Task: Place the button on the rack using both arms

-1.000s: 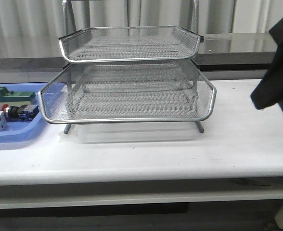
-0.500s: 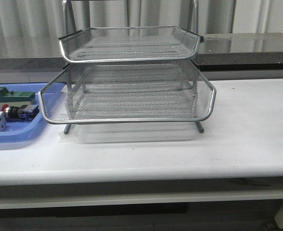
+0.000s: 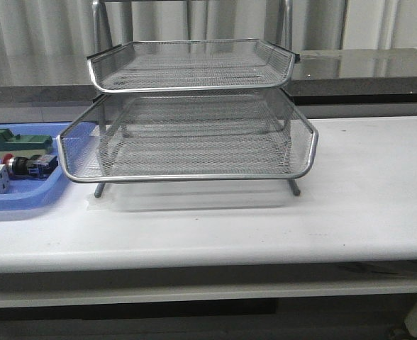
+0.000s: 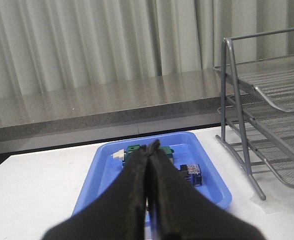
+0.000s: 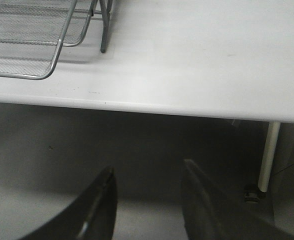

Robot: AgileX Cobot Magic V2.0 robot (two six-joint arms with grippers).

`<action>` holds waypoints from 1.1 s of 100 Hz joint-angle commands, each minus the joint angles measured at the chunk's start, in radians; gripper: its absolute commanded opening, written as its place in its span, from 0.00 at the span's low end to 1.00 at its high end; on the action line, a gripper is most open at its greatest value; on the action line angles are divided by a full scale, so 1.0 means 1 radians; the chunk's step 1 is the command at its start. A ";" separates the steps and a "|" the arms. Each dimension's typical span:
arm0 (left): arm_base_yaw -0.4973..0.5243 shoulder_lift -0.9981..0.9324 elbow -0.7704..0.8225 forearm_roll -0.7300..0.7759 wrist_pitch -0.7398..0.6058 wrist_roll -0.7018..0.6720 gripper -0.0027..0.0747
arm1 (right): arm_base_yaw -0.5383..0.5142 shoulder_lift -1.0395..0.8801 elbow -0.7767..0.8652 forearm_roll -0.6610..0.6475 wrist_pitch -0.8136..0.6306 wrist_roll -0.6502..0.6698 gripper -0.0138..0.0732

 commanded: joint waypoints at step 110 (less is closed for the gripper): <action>-0.005 -0.032 0.055 -0.006 -0.081 -0.009 0.01 | 0.001 0.001 -0.035 -0.008 -0.034 0.002 0.08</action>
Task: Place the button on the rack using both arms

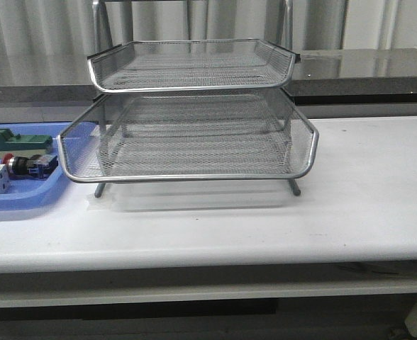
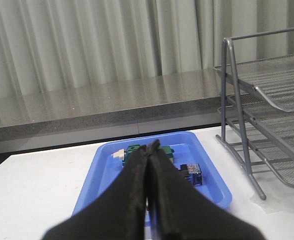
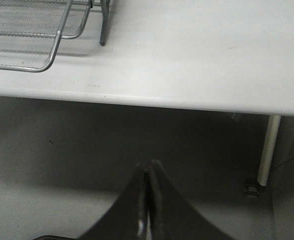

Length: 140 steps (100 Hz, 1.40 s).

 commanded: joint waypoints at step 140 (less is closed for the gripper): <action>-0.005 0.870 -0.776 -0.158 0.398 -0.011 0.01 | 0.001 0.006 -0.033 -0.008 -0.056 0.001 0.08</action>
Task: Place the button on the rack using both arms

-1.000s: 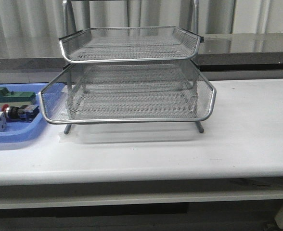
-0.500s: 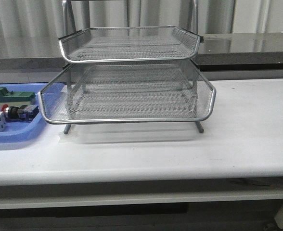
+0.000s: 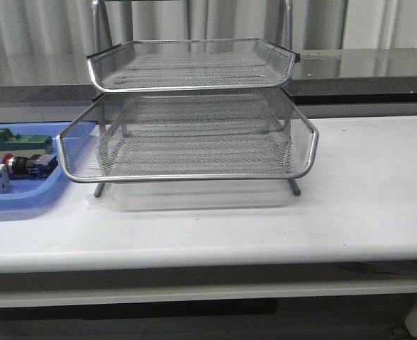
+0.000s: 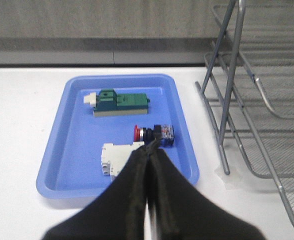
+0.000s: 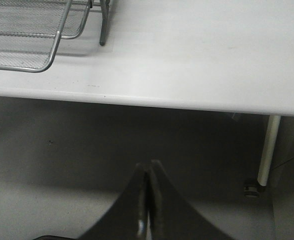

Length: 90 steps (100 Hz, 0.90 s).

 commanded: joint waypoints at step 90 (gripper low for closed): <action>-0.008 0.521 -0.401 -0.003 0.310 0.333 0.76 | 0.001 0.006 -0.033 -0.008 -0.057 0.001 0.08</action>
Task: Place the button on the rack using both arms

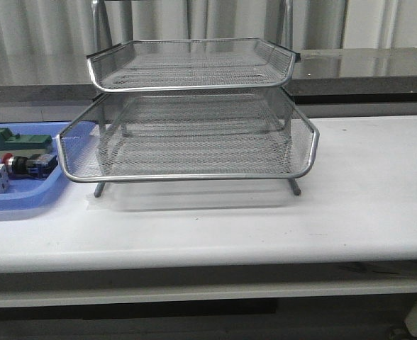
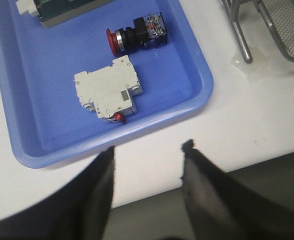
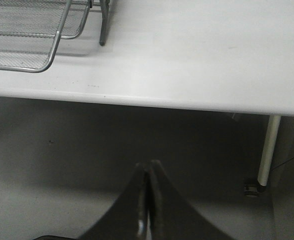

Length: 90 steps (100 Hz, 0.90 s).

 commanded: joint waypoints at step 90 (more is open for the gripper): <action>-0.011 0.363 -0.450 -0.007 0.018 0.474 0.84 | 0.001 0.006 -0.033 -0.008 -0.057 0.001 0.08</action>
